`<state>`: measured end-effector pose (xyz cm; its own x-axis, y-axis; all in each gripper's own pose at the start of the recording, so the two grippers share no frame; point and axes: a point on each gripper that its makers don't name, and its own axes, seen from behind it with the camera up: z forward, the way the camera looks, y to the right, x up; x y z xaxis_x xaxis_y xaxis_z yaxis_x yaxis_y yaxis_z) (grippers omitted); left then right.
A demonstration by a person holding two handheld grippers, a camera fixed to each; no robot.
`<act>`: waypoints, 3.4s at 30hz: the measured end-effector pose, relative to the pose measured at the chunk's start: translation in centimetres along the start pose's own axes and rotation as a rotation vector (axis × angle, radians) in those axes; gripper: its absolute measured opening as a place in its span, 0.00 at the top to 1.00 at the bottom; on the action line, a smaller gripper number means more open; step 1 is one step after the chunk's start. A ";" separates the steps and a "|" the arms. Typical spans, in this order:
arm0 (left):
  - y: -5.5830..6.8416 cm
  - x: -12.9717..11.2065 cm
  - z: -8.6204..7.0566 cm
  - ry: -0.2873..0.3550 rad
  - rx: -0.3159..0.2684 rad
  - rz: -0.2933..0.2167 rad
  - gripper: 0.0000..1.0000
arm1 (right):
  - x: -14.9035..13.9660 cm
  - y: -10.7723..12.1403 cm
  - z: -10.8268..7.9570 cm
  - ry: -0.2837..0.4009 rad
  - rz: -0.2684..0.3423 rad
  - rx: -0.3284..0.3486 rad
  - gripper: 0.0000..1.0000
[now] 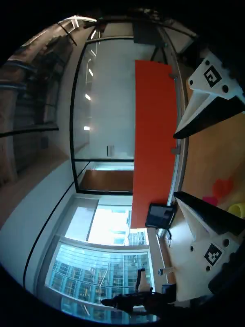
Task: Pour water
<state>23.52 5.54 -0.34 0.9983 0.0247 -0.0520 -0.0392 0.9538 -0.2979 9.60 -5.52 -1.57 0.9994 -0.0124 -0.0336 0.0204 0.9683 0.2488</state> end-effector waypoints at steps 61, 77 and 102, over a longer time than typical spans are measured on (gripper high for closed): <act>13.5 -20.2 -2.0 -0.328 -0.562 0.075 0.01 | -8.1 -11.7 3.5 -0.261 -0.186 0.474 0.00; 15.6 -25.4 -2.1 -0.424 -0.625 0.126 0.01 | -12.1 -12.1 5.6 -0.340 -0.204 0.513 0.00; 18.9 -30.9 0.3 -0.584 -0.689 0.220 0.00 | -14.3 -11.2 6.6 -0.376 -0.210 0.515 0.00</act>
<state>-8.07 22.92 -4.07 0.8211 0.5092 0.2578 -0.0601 0.5263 -0.8482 -4.70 -17.83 2.50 0.9130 -0.3637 0.1850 0.1335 0.6948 0.7067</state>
